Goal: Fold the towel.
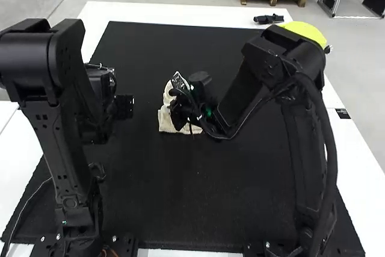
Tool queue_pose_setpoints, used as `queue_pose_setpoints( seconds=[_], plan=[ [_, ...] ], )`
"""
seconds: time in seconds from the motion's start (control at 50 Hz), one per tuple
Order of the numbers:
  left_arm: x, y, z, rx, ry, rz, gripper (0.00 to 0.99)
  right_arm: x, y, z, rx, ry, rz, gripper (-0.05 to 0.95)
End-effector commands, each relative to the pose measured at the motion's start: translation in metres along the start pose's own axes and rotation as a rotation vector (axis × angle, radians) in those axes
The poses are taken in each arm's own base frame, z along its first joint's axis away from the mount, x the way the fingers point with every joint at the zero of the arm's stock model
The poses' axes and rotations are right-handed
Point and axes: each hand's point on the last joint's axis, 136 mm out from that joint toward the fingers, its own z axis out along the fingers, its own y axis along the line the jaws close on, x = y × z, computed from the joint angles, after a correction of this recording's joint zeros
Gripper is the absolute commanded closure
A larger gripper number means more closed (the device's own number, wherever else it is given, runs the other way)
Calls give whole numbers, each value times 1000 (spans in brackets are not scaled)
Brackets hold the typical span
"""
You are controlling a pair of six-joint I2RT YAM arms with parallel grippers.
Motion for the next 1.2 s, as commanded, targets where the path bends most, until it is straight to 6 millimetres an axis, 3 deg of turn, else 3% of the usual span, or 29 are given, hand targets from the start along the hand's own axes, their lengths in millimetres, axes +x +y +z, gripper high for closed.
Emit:
queue_pose_setpoints(
  seconds=[0.0,0.08,0.28,0.6,0.8,0.98,1.18],
  plan=[
    [-1,4,-1,-16,-8,-12,36,-9,-3,5,25,-29,-4,413],
    [-2,4,-1,-16,-11,-12,36,-9,-3,6,33,-29,-7,-21],
    [-2,5,-2,-16,-11,-12,38,-20,-6,2,51,-71,-50,-21],
    [-2,4,-2,-16,-10,-14,38,-50,-31,-16,150,-153,-133,-21],
    [-1,5,-2,-17,-8,-14,38,-72,-60,-37,213,-205,-131,-20],
    [-3,4,-2,-15,-11,-11,38,-67,-95,-49,281,-194,-124,-18],
    [-6,3,-3,-15,-19,-10,38,-51,-97,-47,282,-160,-127,2]
  ],
)
